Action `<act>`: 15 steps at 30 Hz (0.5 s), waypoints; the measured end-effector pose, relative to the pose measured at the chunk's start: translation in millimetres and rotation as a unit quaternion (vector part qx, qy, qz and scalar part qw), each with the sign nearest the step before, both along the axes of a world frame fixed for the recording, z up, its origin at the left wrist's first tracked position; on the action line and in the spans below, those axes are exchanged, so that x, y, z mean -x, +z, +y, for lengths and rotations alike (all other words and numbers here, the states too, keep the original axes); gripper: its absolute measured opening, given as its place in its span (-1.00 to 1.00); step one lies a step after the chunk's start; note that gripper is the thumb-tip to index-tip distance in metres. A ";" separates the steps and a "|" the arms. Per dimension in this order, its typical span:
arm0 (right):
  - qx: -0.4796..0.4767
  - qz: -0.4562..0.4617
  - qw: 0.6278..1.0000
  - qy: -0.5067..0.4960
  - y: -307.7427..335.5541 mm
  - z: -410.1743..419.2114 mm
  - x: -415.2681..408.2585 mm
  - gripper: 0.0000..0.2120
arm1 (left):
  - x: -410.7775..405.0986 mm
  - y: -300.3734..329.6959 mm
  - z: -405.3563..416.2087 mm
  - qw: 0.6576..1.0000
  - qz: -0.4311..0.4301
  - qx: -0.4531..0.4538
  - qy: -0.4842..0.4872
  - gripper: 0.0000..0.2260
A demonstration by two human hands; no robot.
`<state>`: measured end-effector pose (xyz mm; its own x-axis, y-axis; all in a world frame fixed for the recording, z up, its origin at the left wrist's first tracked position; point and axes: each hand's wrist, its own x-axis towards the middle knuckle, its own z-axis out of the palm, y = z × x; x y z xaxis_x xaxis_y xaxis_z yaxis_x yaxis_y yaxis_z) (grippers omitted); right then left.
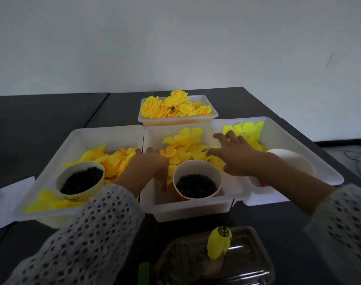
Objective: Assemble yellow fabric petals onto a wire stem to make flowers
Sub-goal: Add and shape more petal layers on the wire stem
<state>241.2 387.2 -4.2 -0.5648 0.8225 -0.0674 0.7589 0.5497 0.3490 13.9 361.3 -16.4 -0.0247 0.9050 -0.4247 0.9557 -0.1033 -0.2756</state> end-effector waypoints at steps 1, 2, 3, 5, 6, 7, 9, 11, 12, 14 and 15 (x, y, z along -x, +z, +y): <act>-0.013 -0.017 1.000 0.004 -1.7 5.0 7.2 -0.44 | -3.1 -7.5 -1.0 1.000 0.011 -0.011 0.002 -0.33; -0.026 -0.031 0.999 0.011 -3.0 8.6 13.4 -0.49 | -5.7 -14.8 -1.9 1.000 0.013 -0.025 0.000 -0.35; -0.040 -0.045 0.998 0.020 -4.2 11.7 18.6 -0.55 | -7.4 -21.3 -2.0 0.999 0.008 -0.042 -0.006 -0.38; -0.064 -0.070 0.995 0.033 -6.4 16.7 24.6 -0.67 | -8.9 -30.0 -2.4 0.997 -0.007 -0.076 -0.014 -0.49; -0.067 -0.078 0.994 0.035 -6.6 18.2 25.4 -0.71 | -8.9 -31.4 -2.8 0.995 -0.018 -0.100 -0.016 -0.59; -0.061 -0.082 0.994 0.030 -7.0 19.7 24.4 -0.75 | -8.4 -31.3 -2.9 0.991 -0.026 -0.128 -0.017 -0.71; -0.034 -0.085 0.996 0.020 -8.6 22.2 20.4 -0.71 | -5.1 -26.9 -2.2 0.982 -0.037 -0.183 -0.016 -0.80; -0.018 -0.099 0.995 0.013 -9.9 21.3 19.1 -0.62 | 1.9 -15.6 -2.2 0.974 -0.068 -0.217 -0.012 -0.74; -0.028 -0.104 0.994 0.016 -11.4 20.6 20.4 -0.63 | 6.6 -8.0 -3.0 0.968 -0.101 -0.228 -0.004 -0.70; -0.058 -0.110 0.992 0.028 -14.6 20.6 25.2 -0.66 | 16.9 8.5 -7.9 0.943 -0.213 -0.256 0.022 -0.71; -0.073 -0.115 0.990 0.037 -15.5 20.9 27.8 -0.68 | 21.6 16.4 -12.6 0.919 -0.283 -0.272 0.033 -0.76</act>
